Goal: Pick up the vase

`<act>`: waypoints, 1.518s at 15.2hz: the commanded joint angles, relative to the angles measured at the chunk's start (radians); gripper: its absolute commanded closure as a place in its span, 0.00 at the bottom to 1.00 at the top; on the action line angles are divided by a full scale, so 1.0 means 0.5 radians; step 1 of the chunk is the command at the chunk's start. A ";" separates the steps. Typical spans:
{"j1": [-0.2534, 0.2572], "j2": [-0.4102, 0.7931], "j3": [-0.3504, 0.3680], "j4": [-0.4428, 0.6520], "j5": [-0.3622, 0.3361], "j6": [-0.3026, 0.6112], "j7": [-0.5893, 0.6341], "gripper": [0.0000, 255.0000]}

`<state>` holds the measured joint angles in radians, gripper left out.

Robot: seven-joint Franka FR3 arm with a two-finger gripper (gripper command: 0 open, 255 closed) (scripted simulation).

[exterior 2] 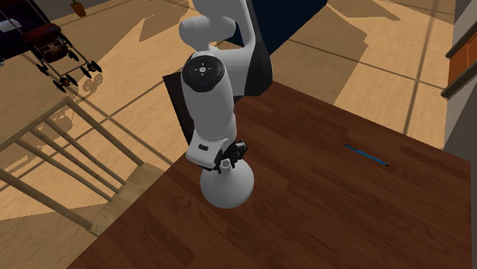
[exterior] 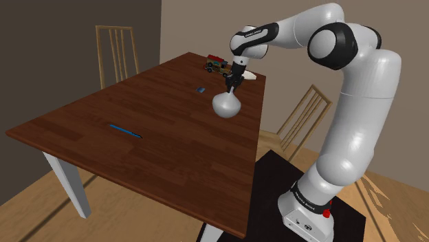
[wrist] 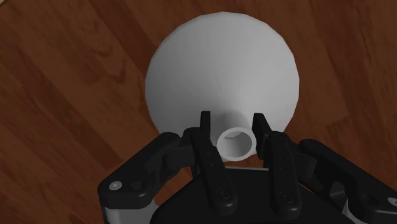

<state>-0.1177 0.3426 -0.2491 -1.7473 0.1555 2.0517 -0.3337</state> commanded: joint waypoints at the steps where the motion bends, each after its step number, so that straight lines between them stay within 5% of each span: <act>1: 0.000 0.002 0.000 0.000 0.000 0.000 0.000 1.00; 23: 0.003 -0.111 -0.016 0.255 -0.046 -0.363 0.045 1.00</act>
